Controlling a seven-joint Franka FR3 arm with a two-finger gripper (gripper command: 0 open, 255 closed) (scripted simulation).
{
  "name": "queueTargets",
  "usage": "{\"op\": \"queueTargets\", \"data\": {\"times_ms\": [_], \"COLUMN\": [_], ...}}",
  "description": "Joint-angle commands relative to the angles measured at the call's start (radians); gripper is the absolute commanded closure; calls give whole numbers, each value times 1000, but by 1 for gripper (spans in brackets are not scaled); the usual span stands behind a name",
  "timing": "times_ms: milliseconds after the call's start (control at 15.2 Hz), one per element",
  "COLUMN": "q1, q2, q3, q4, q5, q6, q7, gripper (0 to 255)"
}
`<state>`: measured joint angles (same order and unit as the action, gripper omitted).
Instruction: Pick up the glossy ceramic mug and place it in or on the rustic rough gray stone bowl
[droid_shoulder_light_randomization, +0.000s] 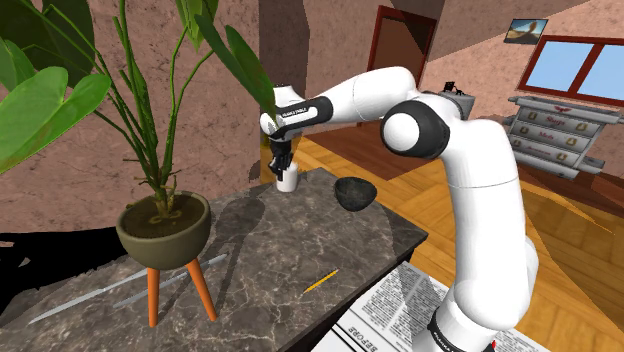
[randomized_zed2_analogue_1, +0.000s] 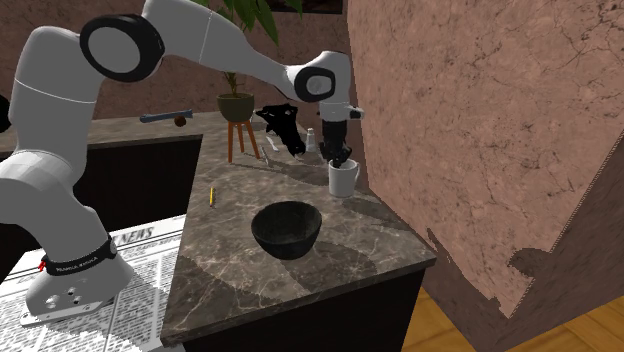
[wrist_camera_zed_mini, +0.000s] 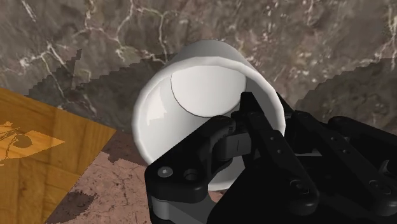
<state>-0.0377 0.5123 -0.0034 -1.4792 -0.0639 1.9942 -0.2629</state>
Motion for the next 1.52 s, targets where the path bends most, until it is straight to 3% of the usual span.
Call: {"op": "queueTargets", "data": {"times_ms": [0, 1452], "q1": [0, 2], "q2": [-5, -25], "q3": [0, 1], "q4": [20, 286], "q5": [1, 5], "q6": [-25, -311], "q7": [-2, -17], "gripper": [255, 255]}}
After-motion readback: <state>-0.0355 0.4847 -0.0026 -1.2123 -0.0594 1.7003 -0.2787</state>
